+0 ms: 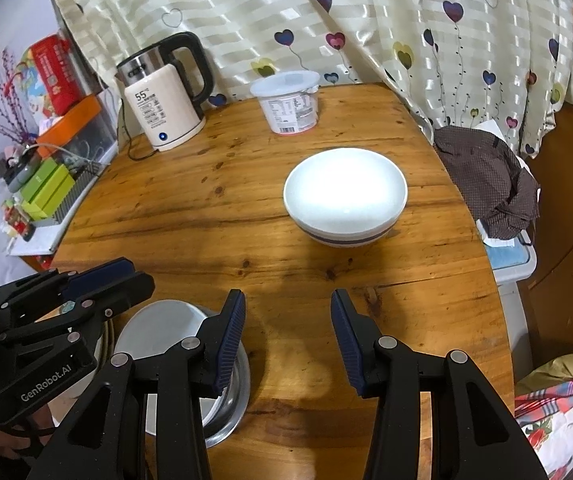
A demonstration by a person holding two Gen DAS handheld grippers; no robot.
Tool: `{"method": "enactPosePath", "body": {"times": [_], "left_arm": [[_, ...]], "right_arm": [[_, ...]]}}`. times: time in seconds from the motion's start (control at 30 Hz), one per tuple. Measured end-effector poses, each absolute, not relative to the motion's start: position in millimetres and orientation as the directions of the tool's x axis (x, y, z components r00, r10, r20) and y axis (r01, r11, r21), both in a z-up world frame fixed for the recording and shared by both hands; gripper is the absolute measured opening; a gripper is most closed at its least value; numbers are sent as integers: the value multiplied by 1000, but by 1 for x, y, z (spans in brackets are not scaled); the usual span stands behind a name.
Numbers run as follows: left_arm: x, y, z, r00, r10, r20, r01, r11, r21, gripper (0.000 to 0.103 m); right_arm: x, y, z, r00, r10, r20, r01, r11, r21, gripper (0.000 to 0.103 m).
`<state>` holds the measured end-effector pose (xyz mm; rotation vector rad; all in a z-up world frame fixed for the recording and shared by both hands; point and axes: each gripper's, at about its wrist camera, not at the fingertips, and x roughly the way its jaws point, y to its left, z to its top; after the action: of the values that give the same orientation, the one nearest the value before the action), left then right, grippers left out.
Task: Organize plates and bowls
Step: 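Move the left tool to the remaining white striped bowl, then close the left tool on the white bowl's rim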
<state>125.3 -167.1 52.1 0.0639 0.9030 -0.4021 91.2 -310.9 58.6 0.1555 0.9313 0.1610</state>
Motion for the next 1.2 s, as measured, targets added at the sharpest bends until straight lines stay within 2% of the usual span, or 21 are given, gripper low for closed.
{"method": "enactPosePath", "body": {"times": [0.47,1.2], "left_arm": [[158,-171,59,503,-369,-781,390,904,-176,28],[208,-221,53,403,-423,-812,463,859,-218,28]], "right_arm": [[105,-329,64,614,157,-774,-34,984,173,44],[135,-353,56,626,75,-776,3,995,99,44]]}}
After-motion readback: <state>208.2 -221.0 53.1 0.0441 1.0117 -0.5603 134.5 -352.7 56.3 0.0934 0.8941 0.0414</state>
